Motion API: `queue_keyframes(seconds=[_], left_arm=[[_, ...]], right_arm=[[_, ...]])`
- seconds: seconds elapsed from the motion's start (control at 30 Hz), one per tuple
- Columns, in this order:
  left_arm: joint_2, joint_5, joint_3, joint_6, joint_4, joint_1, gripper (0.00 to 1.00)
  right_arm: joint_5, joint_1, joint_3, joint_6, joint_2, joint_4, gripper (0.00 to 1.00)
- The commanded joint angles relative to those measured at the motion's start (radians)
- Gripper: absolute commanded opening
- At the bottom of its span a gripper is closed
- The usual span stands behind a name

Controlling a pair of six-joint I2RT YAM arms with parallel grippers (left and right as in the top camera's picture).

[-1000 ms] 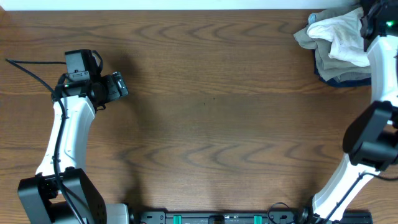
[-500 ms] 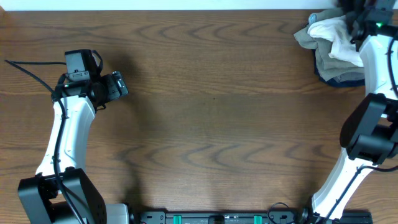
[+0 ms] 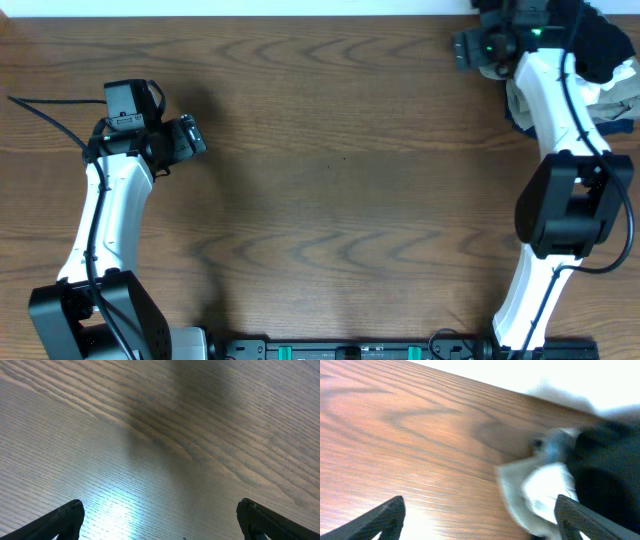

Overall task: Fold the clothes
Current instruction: 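Place the shirt on top of the stack and open the right gripper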

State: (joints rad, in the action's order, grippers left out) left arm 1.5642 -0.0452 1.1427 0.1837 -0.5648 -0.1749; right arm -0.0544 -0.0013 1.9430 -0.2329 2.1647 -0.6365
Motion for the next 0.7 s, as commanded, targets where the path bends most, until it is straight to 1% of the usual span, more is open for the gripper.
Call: queue_keyframes(seconds=[0.0, 0.2, 0.33, 0.4, 0.63, 0.67], left_arm=[[0.007, 0.002, -0.010, 0.006, -0.002, -0.005, 0.98], [0.007, 0.002, -0.010, 0.021, -0.002, -0.005, 0.98], [0.007, 0.002, -0.010, 0.021, -0.002, -0.005, 0.98], [0.007, 0.002, -0.010, 0.021, -0.002, -0.005, 0.98], [0.007, 0.002, -0.010, 0.021, -0.002, -0.005, 0.98], [0.007, 0.002, -0.010, 0.021, -0.002, -0.005, 0.98]], right_arm=[[-0.056, 0.043, 0.017, 0.085, -0.122, -0.013, 0.99], [-0.257, 0.124, 0.017, 0.193, -0.211, -0.066, 0.99], [-0.449, 0.193, 0.016, 0.388, -0.216, -0.064, 0.99], [-0.473, 0.225, 0.016, 0.448, -0.216, -0.064, 0.99], [-0.467, 0.319, 0.016, 0.454, -0.216, -0.063, 0.99], [-0.434, 0.326, 0.016, 0.433, -0.216, -0.063, 0.99]])
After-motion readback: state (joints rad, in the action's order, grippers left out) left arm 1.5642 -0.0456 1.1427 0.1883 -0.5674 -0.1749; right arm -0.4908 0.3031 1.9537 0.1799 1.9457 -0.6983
